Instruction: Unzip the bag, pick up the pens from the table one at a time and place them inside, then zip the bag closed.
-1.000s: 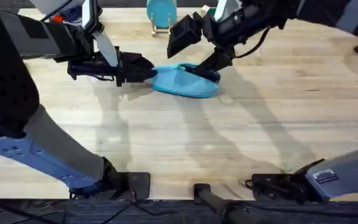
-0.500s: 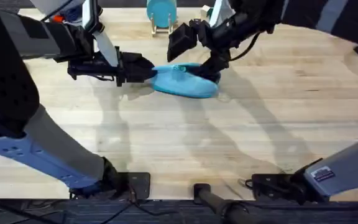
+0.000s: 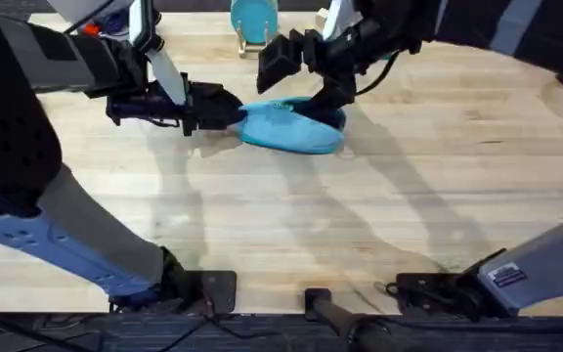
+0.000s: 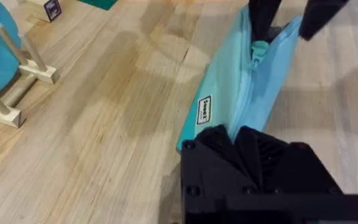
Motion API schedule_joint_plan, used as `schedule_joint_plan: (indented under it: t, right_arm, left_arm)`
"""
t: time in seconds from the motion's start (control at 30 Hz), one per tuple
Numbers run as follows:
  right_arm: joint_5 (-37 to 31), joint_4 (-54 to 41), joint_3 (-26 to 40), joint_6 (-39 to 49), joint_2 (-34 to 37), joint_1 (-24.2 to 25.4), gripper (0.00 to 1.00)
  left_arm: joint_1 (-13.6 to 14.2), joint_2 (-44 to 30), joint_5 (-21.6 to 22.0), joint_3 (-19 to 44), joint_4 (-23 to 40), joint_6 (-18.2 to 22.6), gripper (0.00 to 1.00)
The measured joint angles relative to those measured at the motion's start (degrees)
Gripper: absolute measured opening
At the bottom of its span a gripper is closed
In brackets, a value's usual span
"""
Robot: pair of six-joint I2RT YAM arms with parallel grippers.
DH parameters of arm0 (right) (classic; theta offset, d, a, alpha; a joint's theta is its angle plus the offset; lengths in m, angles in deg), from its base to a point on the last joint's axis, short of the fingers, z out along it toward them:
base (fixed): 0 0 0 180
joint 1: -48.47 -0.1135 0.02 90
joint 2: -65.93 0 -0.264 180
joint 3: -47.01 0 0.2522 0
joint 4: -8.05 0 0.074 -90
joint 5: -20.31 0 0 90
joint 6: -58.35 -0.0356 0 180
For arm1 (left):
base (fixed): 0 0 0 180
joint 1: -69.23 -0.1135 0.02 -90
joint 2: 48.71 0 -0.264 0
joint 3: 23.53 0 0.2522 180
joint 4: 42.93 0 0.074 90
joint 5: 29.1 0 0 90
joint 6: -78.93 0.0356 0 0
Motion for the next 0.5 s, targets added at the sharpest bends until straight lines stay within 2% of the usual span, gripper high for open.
schedule_joint_plan:
  t: [0.5]
  right_arm:
    - [1.36, 3.83, -0.04, -4.53, 2.27, -1.11, 0.996]
  left_arm:
    - [0.0, 0.0, 0.02, 0.0, 0.0, 0.0, 0.039]
